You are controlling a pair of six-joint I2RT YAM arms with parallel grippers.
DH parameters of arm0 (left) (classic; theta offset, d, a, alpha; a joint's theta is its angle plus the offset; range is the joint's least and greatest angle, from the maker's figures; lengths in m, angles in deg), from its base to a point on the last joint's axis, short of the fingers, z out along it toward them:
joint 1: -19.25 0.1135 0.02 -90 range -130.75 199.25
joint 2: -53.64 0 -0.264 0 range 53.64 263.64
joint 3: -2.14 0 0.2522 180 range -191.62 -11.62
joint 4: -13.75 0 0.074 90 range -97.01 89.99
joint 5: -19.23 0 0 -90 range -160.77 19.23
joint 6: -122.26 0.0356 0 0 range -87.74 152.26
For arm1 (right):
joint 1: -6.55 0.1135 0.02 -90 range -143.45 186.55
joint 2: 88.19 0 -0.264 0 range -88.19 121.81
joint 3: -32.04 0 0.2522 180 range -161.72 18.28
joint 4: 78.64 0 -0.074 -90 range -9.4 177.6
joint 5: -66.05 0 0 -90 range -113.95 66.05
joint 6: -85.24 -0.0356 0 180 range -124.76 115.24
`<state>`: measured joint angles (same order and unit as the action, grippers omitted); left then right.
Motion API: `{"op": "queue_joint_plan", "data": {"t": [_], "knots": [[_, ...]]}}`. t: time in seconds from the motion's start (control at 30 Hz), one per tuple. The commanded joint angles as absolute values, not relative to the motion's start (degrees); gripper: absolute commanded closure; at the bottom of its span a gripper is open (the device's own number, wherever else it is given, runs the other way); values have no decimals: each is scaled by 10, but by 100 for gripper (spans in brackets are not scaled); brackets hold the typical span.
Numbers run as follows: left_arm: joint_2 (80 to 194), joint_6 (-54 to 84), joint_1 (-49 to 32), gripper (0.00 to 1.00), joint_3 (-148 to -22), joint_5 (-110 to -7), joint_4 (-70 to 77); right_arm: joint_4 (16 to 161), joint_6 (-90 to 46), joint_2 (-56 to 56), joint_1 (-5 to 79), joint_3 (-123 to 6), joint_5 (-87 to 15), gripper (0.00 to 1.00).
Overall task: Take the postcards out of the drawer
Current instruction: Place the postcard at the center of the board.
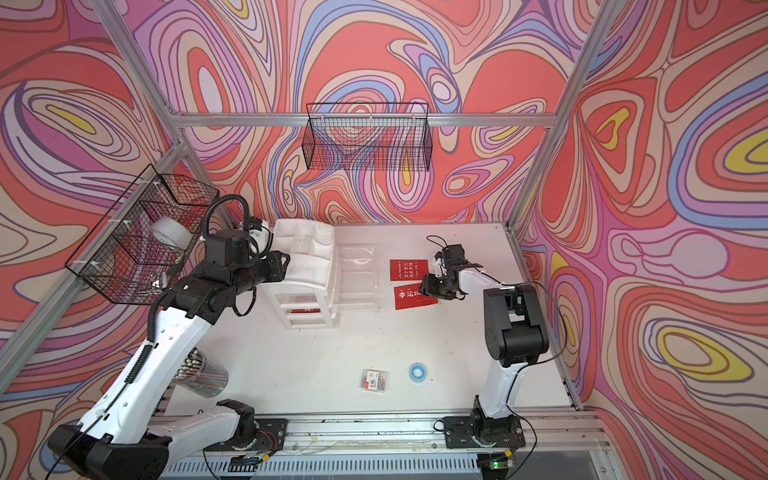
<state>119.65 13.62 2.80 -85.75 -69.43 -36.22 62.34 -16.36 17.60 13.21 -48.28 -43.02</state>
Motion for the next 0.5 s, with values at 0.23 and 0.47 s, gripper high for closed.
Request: {"op": "queue_joint_plan", "data": {"t": [0.23,0.47], "knots": [[1190,142,33,64,-859,-701,-377,609,-164,164,160,-503,-375,36],[1190,143,33,64,-857,-701,-376,602,-163,163,180,-509,-336,34]]}}
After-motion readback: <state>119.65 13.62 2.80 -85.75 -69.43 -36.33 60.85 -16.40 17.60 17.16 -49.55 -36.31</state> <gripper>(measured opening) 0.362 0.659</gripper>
